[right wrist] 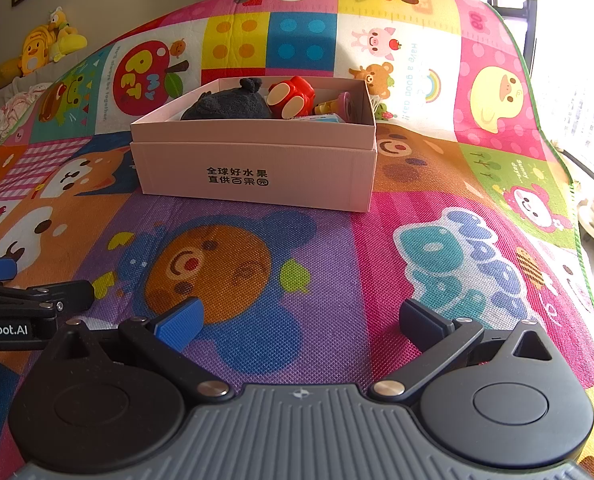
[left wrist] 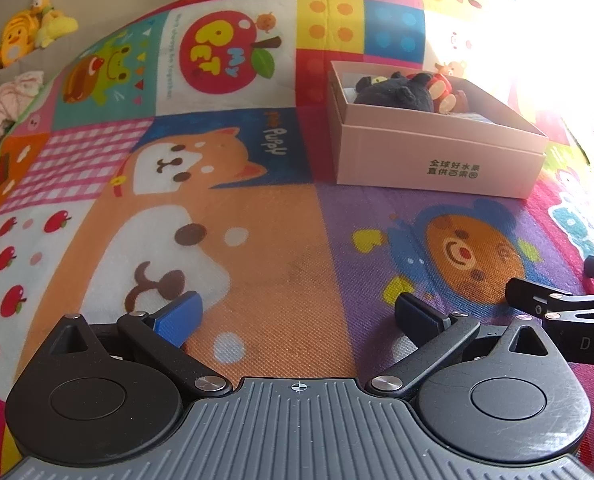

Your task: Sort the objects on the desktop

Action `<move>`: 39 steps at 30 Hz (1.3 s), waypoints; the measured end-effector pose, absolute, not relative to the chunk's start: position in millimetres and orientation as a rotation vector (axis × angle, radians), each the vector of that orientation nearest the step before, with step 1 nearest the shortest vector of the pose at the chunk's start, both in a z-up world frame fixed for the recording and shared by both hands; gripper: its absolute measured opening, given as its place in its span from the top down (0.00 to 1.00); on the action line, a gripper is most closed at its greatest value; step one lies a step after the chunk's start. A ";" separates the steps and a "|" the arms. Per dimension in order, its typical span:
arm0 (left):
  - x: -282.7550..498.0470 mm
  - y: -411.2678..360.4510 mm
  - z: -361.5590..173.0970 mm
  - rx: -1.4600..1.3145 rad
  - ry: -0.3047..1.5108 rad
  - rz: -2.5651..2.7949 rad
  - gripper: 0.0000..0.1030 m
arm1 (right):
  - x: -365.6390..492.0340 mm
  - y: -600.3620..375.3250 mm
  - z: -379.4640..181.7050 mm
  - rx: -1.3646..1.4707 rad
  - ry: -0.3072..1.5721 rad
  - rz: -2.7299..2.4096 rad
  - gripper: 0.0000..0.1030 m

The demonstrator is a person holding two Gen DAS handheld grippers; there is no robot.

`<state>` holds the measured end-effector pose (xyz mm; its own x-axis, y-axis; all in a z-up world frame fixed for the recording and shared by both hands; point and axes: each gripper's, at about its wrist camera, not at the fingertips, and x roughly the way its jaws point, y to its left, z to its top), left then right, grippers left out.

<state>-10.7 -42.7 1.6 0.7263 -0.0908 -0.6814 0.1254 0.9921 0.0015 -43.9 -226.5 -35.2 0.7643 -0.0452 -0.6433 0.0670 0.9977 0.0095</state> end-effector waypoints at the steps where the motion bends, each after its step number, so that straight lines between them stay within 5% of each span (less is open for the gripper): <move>1: -10.8 -43.1 1.4 0.048 0.747 -0.118 0.00 | -43.9 -226.3 -35.2 0.033 0.698 -0.061 0.00; 39: -12.3 -42.9 1.5 0.041 0.735 -0.114 0.00 | -43.9 -226.9 -35.1 0.032 0.698 -0.061 0.00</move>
<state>-12.3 -42.9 1.5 0.7358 -0.0896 -0.6712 0.1187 0.9929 -0.0024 -43.9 -226.9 -35.1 0.7642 -0.0451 -0.6434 0.0668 0.9977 0.0094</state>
